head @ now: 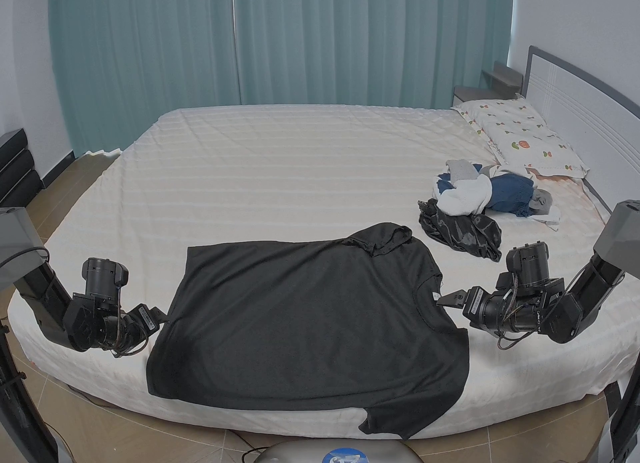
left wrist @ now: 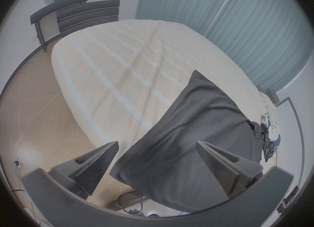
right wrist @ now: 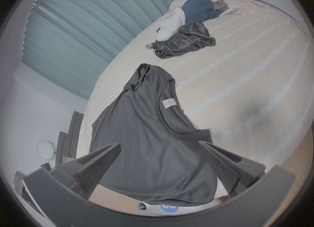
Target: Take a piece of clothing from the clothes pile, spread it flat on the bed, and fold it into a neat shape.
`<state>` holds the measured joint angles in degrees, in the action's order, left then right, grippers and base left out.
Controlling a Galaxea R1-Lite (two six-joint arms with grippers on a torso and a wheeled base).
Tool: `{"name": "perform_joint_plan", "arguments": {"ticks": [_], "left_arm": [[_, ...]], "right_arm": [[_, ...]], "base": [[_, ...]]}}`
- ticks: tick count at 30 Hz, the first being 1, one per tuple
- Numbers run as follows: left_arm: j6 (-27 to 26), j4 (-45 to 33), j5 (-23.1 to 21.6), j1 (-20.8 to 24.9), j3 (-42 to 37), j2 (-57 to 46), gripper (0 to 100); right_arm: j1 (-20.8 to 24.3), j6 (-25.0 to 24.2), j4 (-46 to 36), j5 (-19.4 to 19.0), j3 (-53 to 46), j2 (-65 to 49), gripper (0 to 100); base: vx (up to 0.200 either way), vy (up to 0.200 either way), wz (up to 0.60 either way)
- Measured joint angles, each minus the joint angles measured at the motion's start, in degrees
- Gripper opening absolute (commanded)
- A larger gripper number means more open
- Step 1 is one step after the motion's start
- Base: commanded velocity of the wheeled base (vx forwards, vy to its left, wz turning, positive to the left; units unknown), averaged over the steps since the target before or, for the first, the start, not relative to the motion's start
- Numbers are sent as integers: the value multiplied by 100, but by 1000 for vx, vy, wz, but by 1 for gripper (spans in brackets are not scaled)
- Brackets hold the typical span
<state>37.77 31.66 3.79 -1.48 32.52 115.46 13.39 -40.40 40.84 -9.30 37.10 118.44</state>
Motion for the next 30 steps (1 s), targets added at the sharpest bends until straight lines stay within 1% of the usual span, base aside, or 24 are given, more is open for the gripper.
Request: {"name": "perform_joint_plan", "arguments": {"ticks": [3,15,22,30], "left_arm": [[16,0,-2,0,16,15,100],[28,15,-43,-50,60,78,100],[208,15,-49,-72,134,116,100],[228,26,-106,-73,149,157,100]], "right_arm": [[4,4,0,0,0,5,100],[28,11,0,11,-6,-1,100],[48,9,0,9,-6,-12,100],[50,9,5,9,0,-22,100]], "base": [[0,0,0],[0,200,0],[0,200,0],[0,0,0]]}}
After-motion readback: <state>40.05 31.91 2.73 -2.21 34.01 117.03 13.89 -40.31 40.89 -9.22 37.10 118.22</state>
